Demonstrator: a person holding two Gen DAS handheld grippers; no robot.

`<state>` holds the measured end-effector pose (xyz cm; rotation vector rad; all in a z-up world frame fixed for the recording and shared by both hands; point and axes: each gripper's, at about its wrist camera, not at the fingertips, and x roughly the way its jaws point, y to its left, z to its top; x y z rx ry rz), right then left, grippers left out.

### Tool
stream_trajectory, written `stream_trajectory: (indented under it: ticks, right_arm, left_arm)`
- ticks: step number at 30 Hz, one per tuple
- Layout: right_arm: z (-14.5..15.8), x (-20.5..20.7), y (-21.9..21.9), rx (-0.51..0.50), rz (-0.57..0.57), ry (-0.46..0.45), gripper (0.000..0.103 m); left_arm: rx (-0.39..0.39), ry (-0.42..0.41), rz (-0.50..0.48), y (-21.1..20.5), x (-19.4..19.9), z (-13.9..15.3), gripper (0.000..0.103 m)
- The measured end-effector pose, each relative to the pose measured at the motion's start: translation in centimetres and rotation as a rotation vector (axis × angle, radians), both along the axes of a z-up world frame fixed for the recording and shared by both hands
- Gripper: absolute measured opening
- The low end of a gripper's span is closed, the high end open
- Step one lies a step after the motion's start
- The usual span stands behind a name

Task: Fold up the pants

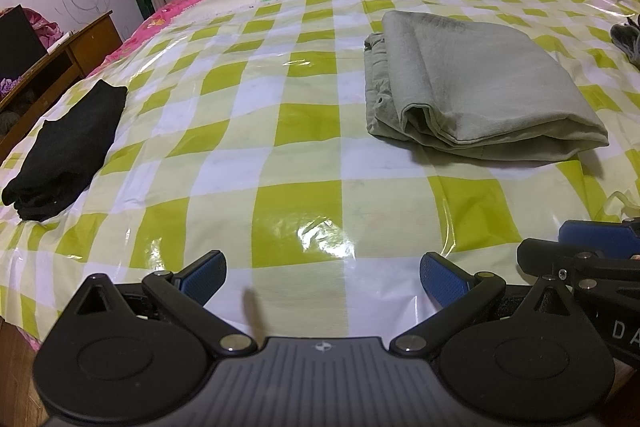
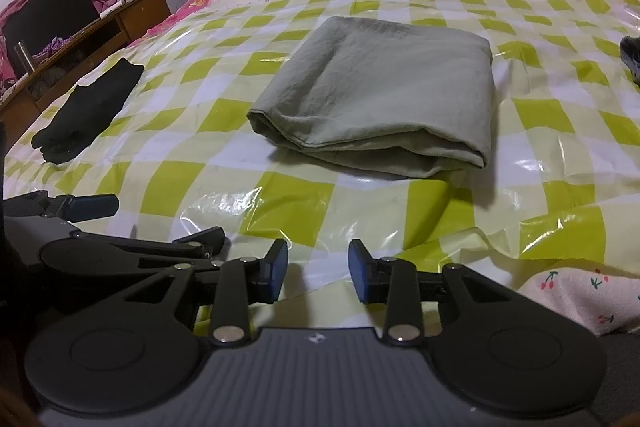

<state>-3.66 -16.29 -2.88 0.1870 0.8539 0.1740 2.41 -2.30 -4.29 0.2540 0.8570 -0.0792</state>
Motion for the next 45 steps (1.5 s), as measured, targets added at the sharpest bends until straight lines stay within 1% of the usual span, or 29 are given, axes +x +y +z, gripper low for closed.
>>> stream_trajectory:
  ticks: [13,45]
  right_arm:
    - [-0.26,0.21,-0.20,0.009,0.000,0.011,0.037]
    - [-0.26,0.15,-0.12,0.008,0.000,0.010,0.039]
  left_arm:
    - [-0.001,0.000,0.000,0.05,-0.08,0.00,0.103]
    - [-0.005,-0.003,-0.001,0.25,-0.17,0.05,0.103]
